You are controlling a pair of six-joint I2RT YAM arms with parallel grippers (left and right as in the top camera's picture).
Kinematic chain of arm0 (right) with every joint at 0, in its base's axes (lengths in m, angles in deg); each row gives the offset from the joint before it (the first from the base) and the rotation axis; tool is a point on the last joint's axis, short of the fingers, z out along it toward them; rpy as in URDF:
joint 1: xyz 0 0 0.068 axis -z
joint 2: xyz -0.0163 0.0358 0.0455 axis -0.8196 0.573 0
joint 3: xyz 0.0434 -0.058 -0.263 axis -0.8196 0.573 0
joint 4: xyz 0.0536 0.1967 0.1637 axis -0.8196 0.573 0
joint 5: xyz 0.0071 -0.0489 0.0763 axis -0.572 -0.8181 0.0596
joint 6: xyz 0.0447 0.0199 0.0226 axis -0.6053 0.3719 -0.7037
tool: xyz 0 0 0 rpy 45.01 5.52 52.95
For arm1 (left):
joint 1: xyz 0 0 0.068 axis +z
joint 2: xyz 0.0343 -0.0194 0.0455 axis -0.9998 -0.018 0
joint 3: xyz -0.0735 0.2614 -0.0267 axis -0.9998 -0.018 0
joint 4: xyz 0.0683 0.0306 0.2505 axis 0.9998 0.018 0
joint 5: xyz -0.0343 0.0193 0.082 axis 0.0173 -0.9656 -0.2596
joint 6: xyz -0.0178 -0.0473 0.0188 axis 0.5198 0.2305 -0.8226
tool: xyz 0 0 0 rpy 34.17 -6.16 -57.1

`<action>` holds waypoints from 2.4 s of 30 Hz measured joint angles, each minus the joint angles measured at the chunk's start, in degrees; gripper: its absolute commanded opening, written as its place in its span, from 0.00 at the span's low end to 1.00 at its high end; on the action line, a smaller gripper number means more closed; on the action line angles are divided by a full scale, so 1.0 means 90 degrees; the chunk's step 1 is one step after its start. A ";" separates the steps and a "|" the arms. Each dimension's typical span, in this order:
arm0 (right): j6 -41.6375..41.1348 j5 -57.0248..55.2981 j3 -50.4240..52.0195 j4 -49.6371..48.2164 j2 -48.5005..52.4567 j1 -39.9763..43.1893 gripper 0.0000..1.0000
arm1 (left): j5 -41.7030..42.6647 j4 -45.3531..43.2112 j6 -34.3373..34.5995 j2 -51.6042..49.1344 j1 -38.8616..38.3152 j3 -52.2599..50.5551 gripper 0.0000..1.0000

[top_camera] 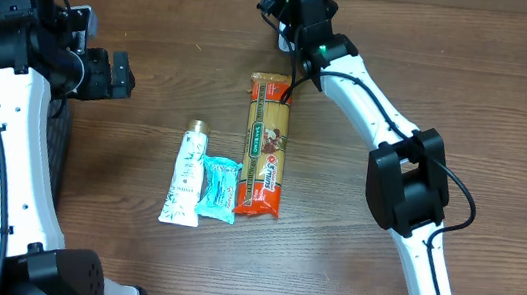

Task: Scan the item barcode
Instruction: 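Hold the orange box at the scanner window with the right gripper, then move the orange box right and release it on the table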

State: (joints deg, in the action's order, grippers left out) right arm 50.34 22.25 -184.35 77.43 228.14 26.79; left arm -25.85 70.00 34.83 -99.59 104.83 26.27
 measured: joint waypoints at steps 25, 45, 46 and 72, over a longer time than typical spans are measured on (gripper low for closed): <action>-0.4148 0.1763 0.0015 0.3772 -0.1868 -0.0029 0.11 | 0.0000 0.0000 0.0000 0.0000 0.0000 0.0000 1.00; -0.7970 0.3446 0.1605 0.6652 -0.3971 0.3109 0.04 | 0.0002 0.0000 0.0000 0.0000 0.0000 0.0000 1.00; -0.8026 0.3446 0.1994 0.6392 -0.3961 0.3252 0.04 | 0.0002 0.0000 0.0000 0.0000 0.0000 0.0000 1.00; -0.7174 0.4505 0.3954 0.5651 -0.3893 0.4112 0.58 | 0.0000 -0.0002 0.0000 0.0000 0.0000 0.0000 1.00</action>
State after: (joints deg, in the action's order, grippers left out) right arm -14.23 62.80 -148.77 128.29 193.10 63.79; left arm -25.85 69.98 34.83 -99.59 104.83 26.27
